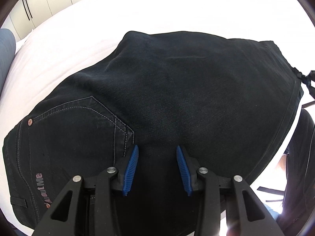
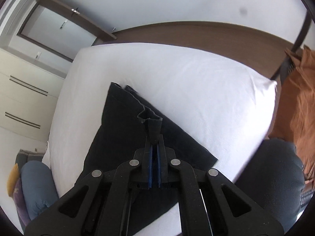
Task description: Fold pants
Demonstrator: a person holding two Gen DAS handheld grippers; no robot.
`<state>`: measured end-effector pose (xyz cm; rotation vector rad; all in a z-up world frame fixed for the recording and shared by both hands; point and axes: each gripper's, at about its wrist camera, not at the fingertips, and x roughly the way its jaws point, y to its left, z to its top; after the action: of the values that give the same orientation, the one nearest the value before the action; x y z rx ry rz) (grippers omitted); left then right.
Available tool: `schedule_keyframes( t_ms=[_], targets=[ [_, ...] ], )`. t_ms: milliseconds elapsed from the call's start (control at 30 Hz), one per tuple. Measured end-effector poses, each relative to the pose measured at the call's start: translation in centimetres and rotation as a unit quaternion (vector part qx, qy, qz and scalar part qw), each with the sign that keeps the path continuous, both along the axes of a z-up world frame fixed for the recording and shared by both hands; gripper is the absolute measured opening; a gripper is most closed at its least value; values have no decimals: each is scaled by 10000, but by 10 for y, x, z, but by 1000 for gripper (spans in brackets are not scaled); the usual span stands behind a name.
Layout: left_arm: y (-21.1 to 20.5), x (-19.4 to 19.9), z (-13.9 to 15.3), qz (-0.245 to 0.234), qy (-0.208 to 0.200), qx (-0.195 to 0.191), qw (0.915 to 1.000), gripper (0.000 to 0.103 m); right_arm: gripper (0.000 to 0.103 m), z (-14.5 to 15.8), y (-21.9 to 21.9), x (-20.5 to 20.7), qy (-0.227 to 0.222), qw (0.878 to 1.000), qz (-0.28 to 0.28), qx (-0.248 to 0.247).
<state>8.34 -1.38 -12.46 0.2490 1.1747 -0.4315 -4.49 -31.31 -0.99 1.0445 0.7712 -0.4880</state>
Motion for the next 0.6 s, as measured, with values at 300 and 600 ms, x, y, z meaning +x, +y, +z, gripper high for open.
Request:
schedule_keyframes(
  t_ms=[300,600],
  targets=[
    [-7,8,0,17,47,146,9999,44,2,-1,-6,-40,-235,9995,-102,167],
    [-14,7,-2,-89,38,234,9997,45,1,-37,-5,-70,-35,9995,-147,286]
  ],
)
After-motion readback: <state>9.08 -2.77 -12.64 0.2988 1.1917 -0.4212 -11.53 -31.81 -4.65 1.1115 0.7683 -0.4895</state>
